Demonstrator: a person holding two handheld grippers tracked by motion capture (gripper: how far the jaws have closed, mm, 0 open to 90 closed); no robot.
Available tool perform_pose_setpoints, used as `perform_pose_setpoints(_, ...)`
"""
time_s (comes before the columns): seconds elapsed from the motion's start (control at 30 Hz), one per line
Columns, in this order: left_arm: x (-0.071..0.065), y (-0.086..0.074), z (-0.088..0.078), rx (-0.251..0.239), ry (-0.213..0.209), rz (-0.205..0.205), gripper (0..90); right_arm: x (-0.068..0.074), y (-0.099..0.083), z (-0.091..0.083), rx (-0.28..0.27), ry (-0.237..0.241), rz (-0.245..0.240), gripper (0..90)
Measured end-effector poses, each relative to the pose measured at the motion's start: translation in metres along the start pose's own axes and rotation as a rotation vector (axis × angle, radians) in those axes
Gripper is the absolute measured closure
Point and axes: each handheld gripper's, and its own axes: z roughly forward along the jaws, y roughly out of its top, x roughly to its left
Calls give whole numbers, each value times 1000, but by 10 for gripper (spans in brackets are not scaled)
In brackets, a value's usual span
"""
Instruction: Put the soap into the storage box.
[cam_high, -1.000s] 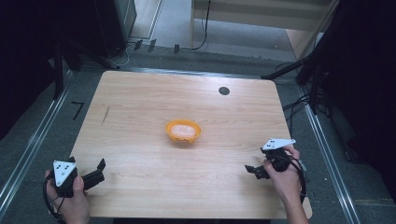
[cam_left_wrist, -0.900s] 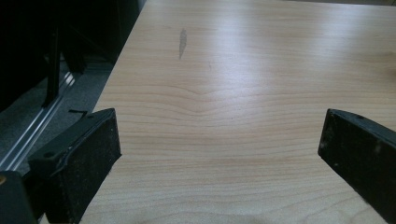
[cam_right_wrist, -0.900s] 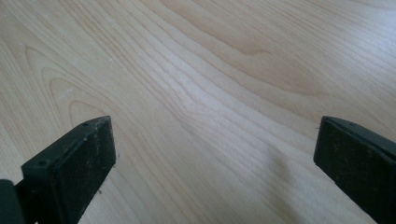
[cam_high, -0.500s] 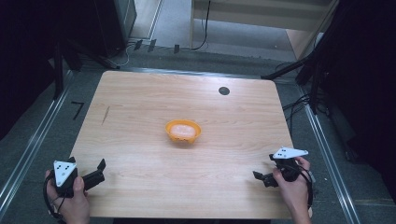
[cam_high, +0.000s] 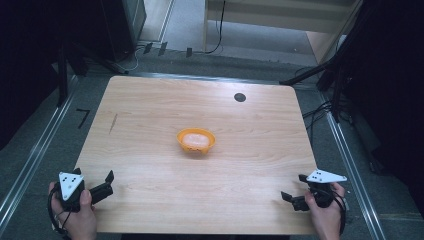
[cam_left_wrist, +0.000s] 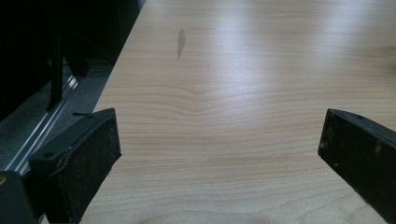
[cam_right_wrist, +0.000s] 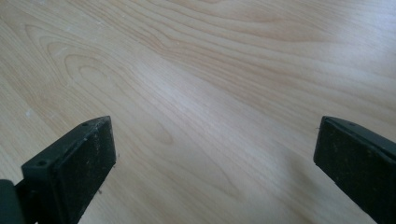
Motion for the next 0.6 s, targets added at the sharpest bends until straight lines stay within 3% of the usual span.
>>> perform_pose_setpoints(0.6,-1,0,0,-2,-4,4,0,-11,-36,-28,-65,-32,49,0)
